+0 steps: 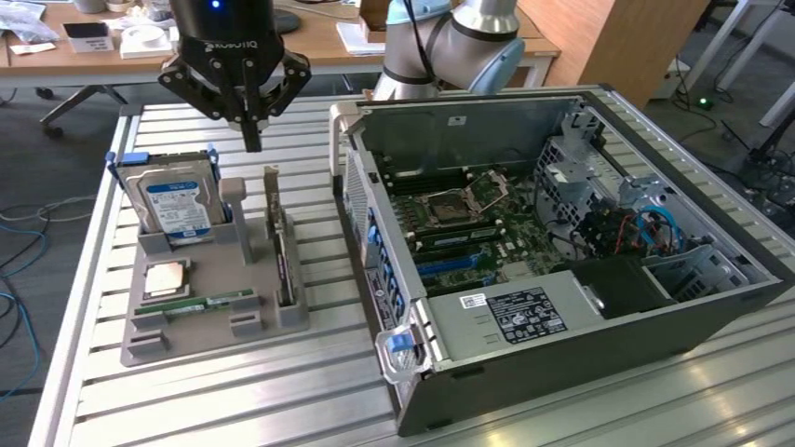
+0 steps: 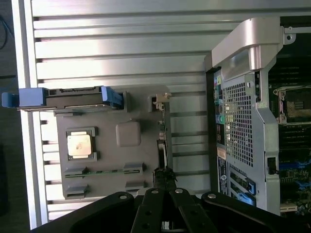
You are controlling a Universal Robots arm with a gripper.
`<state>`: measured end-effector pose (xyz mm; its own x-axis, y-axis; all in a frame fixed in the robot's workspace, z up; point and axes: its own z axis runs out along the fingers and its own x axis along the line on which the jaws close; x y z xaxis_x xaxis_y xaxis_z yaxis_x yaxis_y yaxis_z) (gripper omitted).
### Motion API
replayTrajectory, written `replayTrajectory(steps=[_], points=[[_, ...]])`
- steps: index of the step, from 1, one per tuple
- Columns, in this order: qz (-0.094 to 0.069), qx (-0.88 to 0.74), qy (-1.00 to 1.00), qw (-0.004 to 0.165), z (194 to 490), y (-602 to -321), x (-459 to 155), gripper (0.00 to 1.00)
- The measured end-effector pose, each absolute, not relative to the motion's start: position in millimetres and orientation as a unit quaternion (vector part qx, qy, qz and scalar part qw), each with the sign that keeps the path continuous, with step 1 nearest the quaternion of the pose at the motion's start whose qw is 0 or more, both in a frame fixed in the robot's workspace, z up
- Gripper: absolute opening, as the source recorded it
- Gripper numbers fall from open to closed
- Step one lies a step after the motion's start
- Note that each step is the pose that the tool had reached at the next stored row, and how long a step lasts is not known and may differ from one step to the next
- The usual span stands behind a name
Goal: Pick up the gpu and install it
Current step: 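Reach for the gpu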
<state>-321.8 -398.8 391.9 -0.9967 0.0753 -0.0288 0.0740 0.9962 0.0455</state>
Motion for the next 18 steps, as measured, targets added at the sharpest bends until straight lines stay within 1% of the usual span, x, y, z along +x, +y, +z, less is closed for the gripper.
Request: replayTrajectory(steps=[18], points=[[0.022,0.037,0.999,0.015,391.8,-398.8,-329.3,0.11]])
